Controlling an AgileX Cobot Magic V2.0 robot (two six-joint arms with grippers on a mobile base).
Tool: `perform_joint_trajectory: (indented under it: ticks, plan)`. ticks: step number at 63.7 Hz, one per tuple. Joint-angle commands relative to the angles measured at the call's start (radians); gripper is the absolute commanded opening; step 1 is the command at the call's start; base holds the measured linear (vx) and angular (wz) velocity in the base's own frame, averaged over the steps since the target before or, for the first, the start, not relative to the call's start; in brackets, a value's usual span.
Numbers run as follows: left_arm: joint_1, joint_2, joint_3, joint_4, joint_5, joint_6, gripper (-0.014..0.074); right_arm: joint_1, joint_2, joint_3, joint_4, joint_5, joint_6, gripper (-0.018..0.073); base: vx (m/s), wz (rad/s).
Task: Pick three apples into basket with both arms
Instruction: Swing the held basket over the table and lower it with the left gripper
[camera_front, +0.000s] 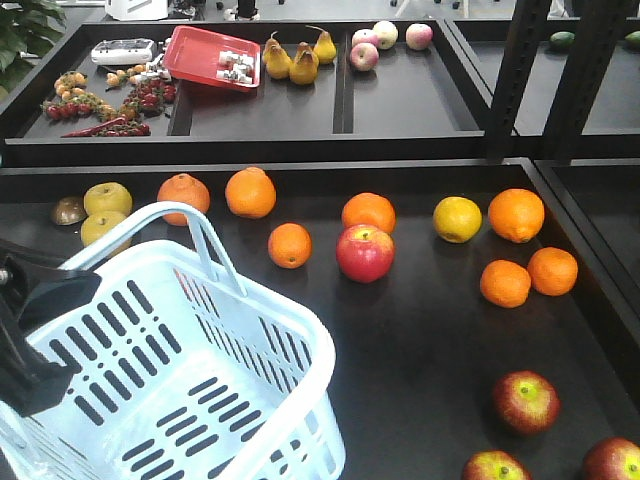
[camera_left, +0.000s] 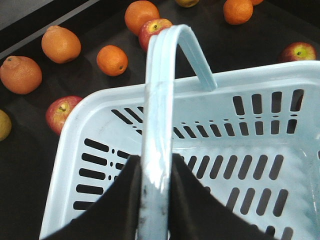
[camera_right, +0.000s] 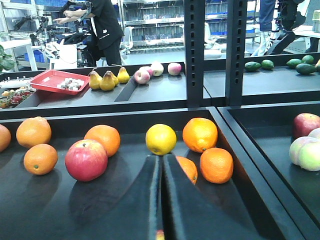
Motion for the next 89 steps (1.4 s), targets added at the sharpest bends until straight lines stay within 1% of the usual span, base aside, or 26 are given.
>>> perform_joint_trajectory:
  ticks: [1,14,26,31,37,40,45,62,69,79,83,89]
  plan:
    - [-0.001,-0.008,-0.028,-0.002,-0.100,-0.014,-0.0007,-0.004,-0.009,0.014,-0.011,-0.080,0.000,-0.0003,0.00,0.00]
    - [-0.001,0.004,-0.028,-0.005,-0.155,0.004,-0.0007,-0.004,-0.009,0.014,-0.011,-0.080,0.000,-0.0003,0.00,0.00]
    - [-0.001,0.054,-0.029,-0.005,-0.218,0.097,-0.0007,-0.004,-0.009,0.014,-0.011,-0.080,0.000,-0.0003,0.00,0.00]
    - [-0.001,0.087,-0.029,-0.005,-0.249,0.122,-0.0007,-0.004,-0.009,0.014,-0.011,-0.080,0.000,-0.0003,0.00,0.00]
    - [-0.001,0.140,-0.029,-0.005,-0.292,0.176,-0.0007,-0.004,-0.009,0.014,-0.011,-0.080,0.000,-0.0003,0.00,0.00]
    - [-0.001,0.170,-0.037,-0.005,-0.298,0.187,-0.0007,-0.004,-0.009,0.014,-0.011,-0.080,0.000,-0.0003,0.00,0.00]
    - [-0.001,0.222,-0.069,-0.005,-0.295,0.206,-0.0007,-0.004,-0.009,0.014,-0.011,-0.080,0.000,-0.0003,0.00,0.00]
    - [-0.001,0.417,-0.255,-0.008,-0.298,0.351,-0.0007,-0.004,-0.009,0.014,-0.011,-0.080,0.000,-0.0003,0.00,0.00]
    - [-0.001,0.494,-0.306,-0.016,-0.333,0.390,-0.0007,-0.004,-0.009,0.014,-0.011,-0.079,0.000,-0.0003,0.00,0.00]
    - [-0.001,0.602,-0.355,-0.104,-0.351,0.504,-0.0007,-0.004,-0.009,0.014,-0.011,-0.080,0.000,-0.0003,0.00,0.00]
    - [-0.001,0.640,-0.366,-0.155,-0.350,0.573,-0.0007,-0.004,-0.009,0.014,-0.011,-0.080,0.000,-0.0003,0.00,0.00]
    - [-0.001,0.686,-0.368,-0.260,-0.354,0.733,-0.0007,-0.004,-0.009,0.014,-0.011,-0.080,0.000,-0.0003,0.00,0.00]
